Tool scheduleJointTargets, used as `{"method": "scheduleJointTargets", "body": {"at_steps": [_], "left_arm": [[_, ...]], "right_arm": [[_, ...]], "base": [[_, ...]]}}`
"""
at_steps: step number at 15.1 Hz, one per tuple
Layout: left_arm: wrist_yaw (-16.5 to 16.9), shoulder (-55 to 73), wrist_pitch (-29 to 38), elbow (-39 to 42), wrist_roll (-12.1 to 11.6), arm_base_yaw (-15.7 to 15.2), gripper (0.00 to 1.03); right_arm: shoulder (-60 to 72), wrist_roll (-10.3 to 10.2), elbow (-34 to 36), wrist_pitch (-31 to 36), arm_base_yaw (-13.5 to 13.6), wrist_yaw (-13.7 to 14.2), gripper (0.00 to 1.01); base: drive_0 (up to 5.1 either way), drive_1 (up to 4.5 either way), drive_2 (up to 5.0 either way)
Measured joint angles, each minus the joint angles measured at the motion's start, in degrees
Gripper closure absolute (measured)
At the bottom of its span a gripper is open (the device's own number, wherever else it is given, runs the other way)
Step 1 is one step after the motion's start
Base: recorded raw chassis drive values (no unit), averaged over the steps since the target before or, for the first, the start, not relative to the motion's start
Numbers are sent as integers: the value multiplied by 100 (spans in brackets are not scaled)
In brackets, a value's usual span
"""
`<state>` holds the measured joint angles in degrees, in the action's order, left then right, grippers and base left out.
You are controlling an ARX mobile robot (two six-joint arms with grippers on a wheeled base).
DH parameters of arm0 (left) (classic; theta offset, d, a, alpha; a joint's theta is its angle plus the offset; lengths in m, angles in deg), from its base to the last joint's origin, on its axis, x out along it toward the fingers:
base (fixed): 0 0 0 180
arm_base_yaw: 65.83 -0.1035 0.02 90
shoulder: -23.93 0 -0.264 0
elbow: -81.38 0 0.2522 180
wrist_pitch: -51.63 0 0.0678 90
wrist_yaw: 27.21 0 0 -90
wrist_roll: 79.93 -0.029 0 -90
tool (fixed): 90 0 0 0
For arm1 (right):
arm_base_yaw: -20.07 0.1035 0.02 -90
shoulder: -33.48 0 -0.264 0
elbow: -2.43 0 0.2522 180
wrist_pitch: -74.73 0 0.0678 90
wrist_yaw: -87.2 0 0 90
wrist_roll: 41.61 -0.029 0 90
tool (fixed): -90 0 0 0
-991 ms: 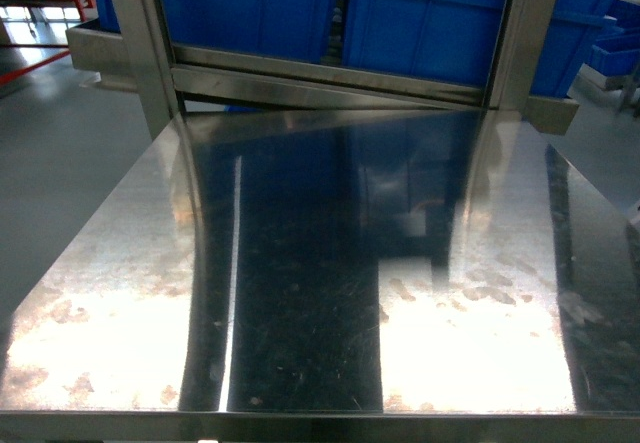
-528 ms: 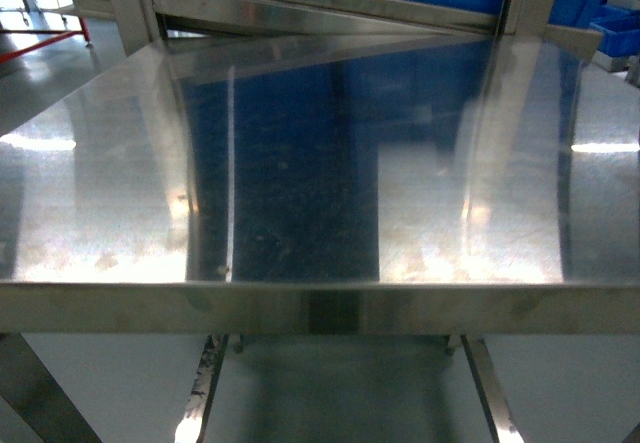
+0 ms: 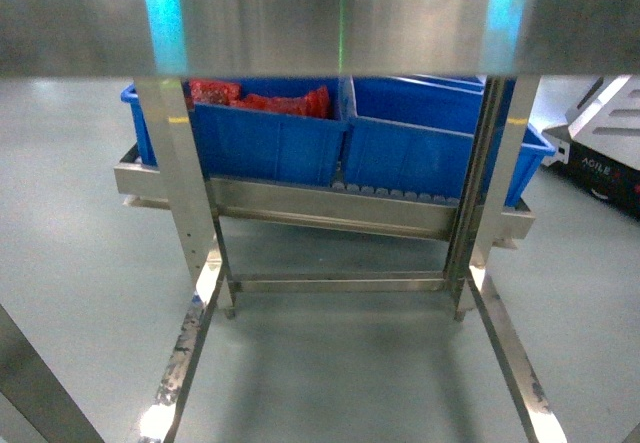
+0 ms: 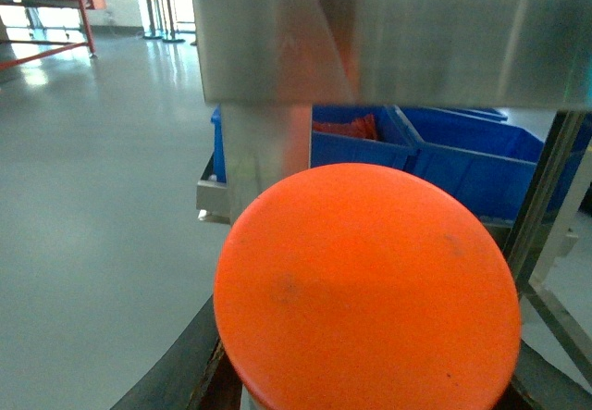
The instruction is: Pick capacitor and pack into box
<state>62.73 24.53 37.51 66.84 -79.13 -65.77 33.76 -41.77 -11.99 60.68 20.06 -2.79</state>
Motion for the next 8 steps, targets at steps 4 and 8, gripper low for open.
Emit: {"method": "scheduleJointTargets", "body": {"at_steps": [4, 8], "left_arm": [[2, 0, -2, 0, 0, 0, 59], [4, 0, -11, 0, -2, 0, 59]], "right_arm": [[0, 2, 0, -2, 0, 0, 3], [0, 4, 0, -9, 0, -2, 3]], "base": [[0, 0, 0], [0, 0, 0]]}}
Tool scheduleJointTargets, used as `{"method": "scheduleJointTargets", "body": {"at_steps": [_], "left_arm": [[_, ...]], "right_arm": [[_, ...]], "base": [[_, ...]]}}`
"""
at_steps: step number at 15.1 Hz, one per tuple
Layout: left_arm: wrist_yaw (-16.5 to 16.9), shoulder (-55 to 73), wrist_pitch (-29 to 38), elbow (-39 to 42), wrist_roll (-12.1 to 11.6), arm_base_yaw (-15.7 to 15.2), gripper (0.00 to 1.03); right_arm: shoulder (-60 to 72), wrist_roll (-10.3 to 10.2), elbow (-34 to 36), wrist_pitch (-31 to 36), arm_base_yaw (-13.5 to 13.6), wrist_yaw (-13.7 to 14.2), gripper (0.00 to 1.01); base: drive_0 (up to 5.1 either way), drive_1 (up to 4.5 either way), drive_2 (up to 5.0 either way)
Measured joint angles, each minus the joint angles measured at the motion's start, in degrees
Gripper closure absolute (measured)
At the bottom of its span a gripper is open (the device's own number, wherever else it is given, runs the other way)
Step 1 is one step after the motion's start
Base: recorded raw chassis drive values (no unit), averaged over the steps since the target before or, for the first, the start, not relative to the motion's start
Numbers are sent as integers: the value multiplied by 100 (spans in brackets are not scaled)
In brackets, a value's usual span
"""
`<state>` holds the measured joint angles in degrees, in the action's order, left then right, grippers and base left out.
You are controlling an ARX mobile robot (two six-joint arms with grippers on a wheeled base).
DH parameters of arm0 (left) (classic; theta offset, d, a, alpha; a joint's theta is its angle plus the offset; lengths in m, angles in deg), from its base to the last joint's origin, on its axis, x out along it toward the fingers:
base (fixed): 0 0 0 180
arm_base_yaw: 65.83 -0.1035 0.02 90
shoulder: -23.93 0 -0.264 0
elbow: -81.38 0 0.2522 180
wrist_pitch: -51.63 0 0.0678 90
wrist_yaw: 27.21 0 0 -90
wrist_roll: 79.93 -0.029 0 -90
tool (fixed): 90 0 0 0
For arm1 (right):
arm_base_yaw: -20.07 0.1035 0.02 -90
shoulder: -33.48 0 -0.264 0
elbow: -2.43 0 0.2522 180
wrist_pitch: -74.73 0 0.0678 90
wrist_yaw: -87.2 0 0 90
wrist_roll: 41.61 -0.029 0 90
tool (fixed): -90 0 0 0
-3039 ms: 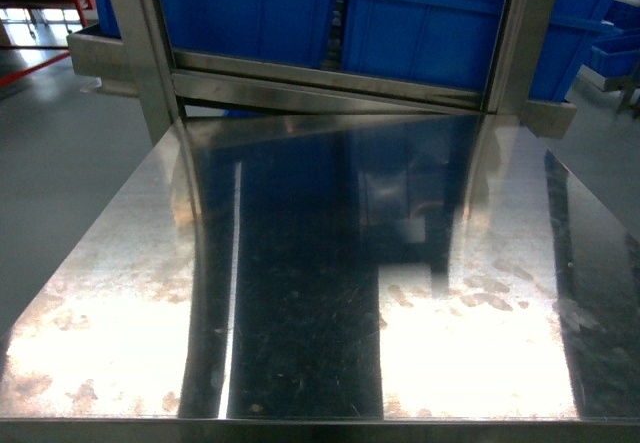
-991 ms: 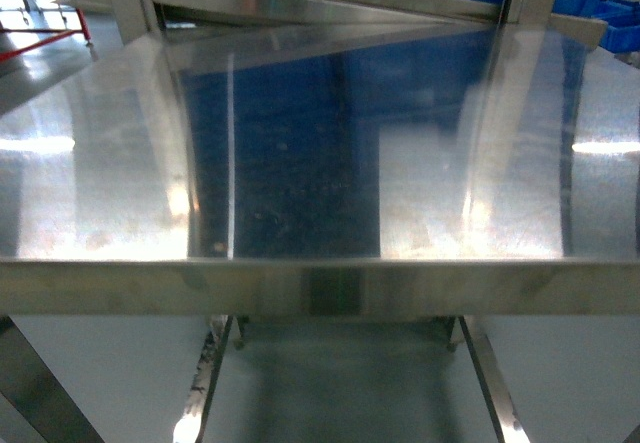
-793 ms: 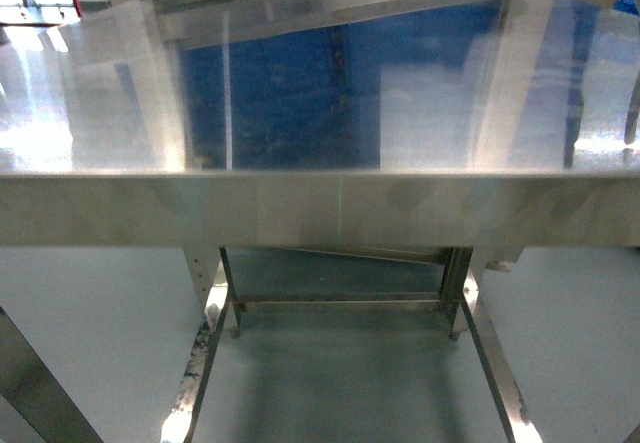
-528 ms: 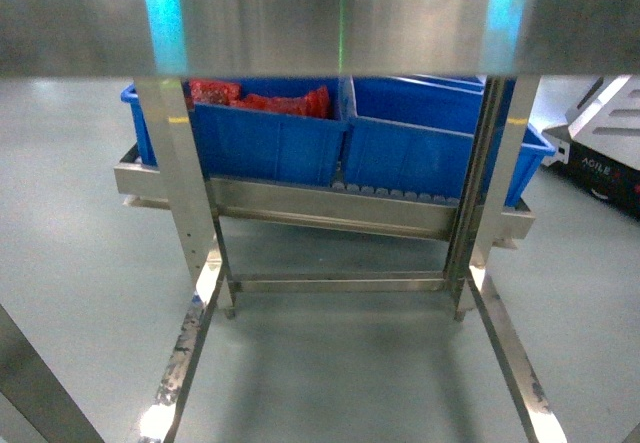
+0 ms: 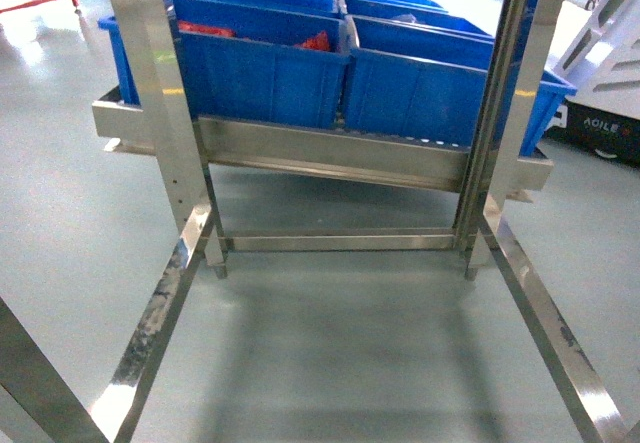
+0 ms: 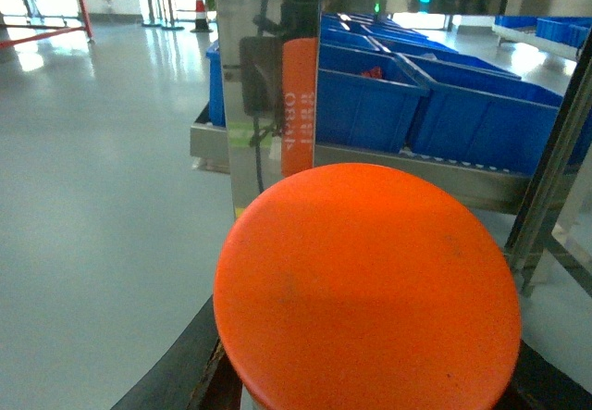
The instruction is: Pick capacitor and pack into box
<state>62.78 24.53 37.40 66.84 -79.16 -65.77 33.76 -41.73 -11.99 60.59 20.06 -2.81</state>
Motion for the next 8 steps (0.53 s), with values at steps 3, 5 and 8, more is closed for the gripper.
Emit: {"method": "scheduleJointTargets", "body": {"at_steps": [3, 5, 8], "left_arm": [[0, 0, 4, 0, 0, 0, 59], [0, 0, 4, 0, 0, 0, 59], [0, 0, 4, 0, 0, 0, 59]], "right_arm": [[0, -2, 0, 2, 0, 2, 3], [0, -2, 0, 4, 0, 2, 3], [0, -2, 0, 7, 0, 0, 3]], "base": [[0, 0, 0], [0, 0, 0], [0, 0, 0]]}}
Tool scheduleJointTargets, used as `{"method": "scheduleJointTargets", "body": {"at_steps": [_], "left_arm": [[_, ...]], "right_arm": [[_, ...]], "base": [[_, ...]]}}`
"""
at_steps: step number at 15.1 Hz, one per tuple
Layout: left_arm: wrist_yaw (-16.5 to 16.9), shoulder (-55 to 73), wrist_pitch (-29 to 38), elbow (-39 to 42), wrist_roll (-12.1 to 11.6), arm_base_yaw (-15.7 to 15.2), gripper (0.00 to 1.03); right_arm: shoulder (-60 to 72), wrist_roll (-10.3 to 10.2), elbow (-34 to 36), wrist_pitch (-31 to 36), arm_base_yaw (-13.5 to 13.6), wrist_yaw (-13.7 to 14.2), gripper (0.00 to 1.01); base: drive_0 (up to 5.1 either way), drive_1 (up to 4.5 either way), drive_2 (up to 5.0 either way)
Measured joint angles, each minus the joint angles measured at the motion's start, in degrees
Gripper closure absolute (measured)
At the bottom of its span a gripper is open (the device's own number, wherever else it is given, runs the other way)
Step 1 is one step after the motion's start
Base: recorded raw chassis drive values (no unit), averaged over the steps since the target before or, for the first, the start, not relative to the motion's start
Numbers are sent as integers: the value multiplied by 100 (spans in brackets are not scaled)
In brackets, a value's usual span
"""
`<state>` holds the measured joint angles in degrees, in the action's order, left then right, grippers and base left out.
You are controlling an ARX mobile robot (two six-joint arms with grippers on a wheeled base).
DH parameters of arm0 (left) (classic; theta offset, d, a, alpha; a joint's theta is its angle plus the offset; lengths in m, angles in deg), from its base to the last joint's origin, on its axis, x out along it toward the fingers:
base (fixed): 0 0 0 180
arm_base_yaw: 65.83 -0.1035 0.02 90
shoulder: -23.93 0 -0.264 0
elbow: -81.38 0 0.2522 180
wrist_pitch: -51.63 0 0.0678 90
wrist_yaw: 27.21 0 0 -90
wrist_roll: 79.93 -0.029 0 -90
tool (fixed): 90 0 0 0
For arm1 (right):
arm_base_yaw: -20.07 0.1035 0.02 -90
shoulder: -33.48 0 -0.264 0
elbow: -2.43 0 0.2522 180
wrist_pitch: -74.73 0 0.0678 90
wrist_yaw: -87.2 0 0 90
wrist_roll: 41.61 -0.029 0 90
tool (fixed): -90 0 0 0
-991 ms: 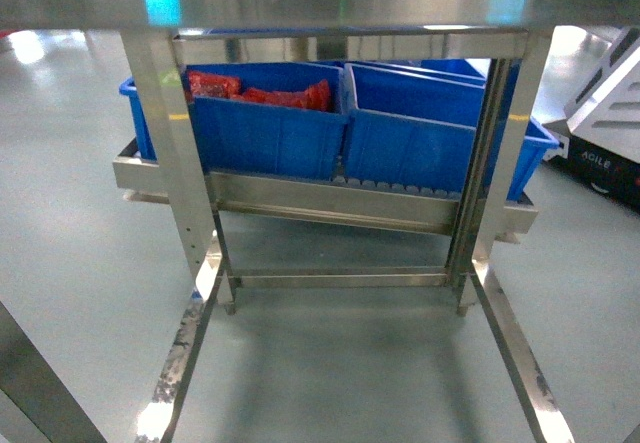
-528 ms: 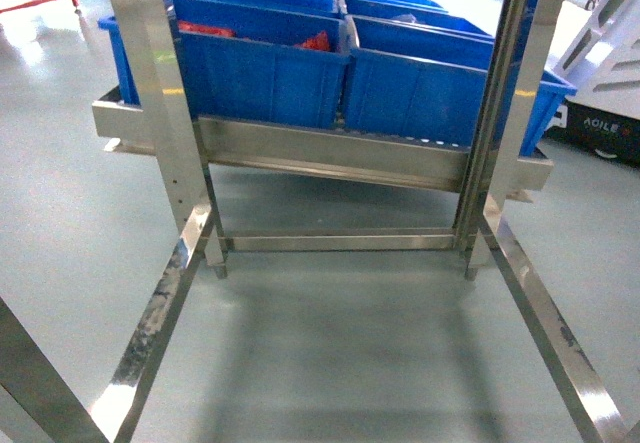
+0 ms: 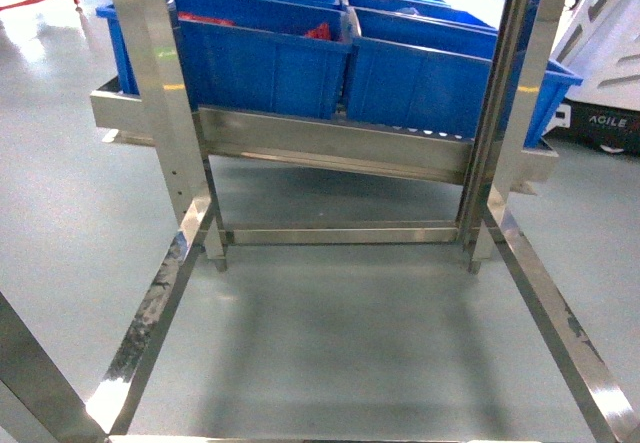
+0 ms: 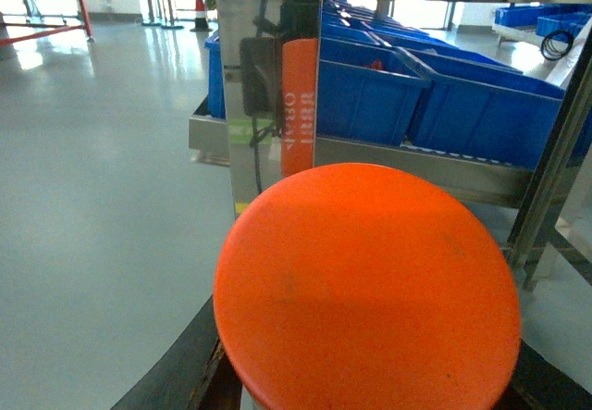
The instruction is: Pick capacitor and pack into box
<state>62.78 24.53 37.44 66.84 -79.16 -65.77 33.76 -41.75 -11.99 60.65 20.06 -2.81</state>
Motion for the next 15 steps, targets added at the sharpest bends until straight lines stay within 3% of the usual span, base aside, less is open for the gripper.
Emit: {"method": "scheduleJointTargets", "body": {"at_steps": [15], "left_arm": [[4, 0, 20, 0, -4, 0, 59]], "right_arm": [[0, 0, 0, -7, 0, 2, 3]], "base": [[-498, 247, 247]]}}
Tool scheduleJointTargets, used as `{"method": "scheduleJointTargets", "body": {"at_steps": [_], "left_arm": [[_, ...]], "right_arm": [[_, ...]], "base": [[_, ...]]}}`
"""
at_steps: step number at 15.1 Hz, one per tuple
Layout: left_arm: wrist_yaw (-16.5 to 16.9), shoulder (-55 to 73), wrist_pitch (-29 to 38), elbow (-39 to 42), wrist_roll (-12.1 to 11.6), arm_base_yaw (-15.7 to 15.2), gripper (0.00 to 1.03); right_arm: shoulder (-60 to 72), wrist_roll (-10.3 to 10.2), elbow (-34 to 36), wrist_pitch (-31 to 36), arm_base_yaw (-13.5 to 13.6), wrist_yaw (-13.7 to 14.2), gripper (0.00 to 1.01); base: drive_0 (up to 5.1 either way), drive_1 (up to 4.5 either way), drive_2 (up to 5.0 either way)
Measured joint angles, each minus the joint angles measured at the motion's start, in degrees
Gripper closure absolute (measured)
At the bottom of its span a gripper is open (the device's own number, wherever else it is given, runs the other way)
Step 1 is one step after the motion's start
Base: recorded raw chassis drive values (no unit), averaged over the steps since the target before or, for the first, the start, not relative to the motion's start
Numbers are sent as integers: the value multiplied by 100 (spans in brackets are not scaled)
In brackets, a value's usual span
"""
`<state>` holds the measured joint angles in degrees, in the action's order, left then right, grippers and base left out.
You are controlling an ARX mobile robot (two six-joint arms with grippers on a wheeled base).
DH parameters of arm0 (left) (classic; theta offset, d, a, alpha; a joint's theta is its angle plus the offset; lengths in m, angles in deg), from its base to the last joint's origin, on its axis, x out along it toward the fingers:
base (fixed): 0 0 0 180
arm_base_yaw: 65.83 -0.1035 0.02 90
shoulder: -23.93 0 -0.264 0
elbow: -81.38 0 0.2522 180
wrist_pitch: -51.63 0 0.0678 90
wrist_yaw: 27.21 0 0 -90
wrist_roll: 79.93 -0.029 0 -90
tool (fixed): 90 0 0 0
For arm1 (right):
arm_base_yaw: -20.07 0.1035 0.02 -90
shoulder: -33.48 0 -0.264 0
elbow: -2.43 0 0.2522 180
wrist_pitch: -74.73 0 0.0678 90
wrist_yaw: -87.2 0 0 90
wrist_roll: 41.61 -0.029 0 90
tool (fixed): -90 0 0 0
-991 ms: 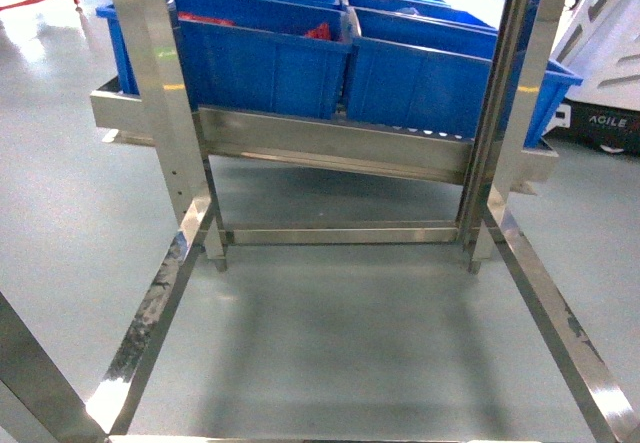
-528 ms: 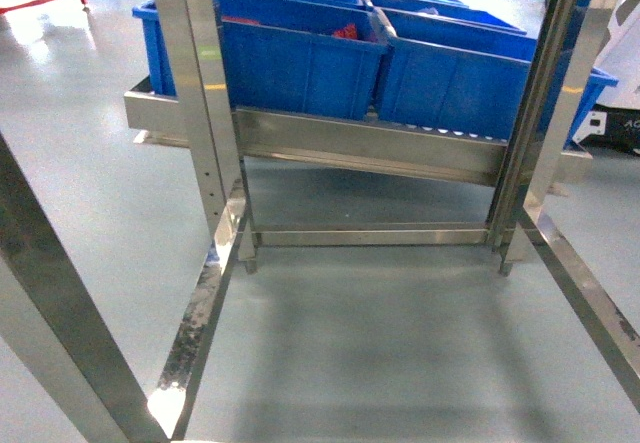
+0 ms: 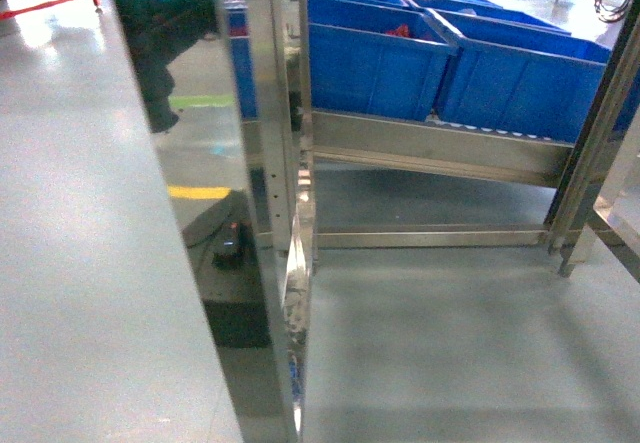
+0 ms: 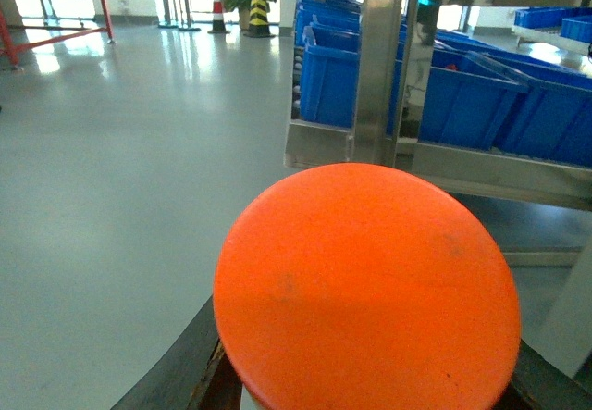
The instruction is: Pick capacitor and pack into box
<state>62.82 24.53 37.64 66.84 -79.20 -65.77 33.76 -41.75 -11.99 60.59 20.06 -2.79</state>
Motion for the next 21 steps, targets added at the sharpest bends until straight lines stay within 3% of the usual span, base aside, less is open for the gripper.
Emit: {"method": "scheduleJointTargets", "body": {"at_steps": [21], "left_arm": [[-4, 0, -24, 0, 2, 0, 59]], "right_arm": [[0, 0, 0, -4, 0, 0, 3]], "base": [[-498, 247, 247]]}}
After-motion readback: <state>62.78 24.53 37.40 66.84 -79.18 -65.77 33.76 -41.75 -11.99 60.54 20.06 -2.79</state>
